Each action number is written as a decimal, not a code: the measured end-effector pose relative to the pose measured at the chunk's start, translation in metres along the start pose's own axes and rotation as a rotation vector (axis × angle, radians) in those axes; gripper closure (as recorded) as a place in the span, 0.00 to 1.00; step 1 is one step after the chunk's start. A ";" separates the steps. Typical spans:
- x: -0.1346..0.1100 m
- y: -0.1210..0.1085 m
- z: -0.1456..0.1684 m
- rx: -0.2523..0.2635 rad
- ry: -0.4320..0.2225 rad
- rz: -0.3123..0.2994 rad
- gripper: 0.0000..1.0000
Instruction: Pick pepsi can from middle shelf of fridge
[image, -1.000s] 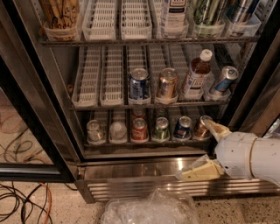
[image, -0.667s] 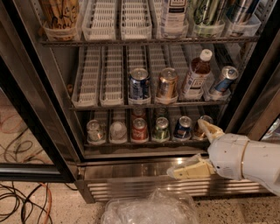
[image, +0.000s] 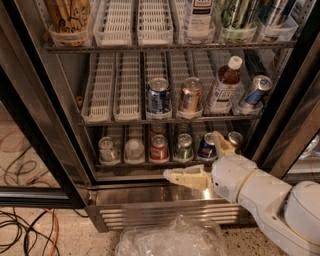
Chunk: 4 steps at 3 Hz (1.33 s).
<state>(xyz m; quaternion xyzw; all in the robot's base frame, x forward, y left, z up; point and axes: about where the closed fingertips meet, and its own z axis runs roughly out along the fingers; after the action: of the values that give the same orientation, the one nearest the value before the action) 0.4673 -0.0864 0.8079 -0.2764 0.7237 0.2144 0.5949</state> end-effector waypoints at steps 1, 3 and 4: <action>-0.001 0.000 0.000 0.000 0.001 -0.001 0.00; 0.000 0.008 0.005 0.062 -0.134 -0.060 0.00; -0.021 0.017 0.021 0.074 -0.235 -0.131 0.00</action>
Offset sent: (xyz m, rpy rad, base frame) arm 0.0012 0.0212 0.0122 0.1249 -0.1897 0.0064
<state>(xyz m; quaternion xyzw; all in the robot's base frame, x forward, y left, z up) 0.4750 -0.0574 0.8237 -0.2739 0.6367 0.1792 0.6982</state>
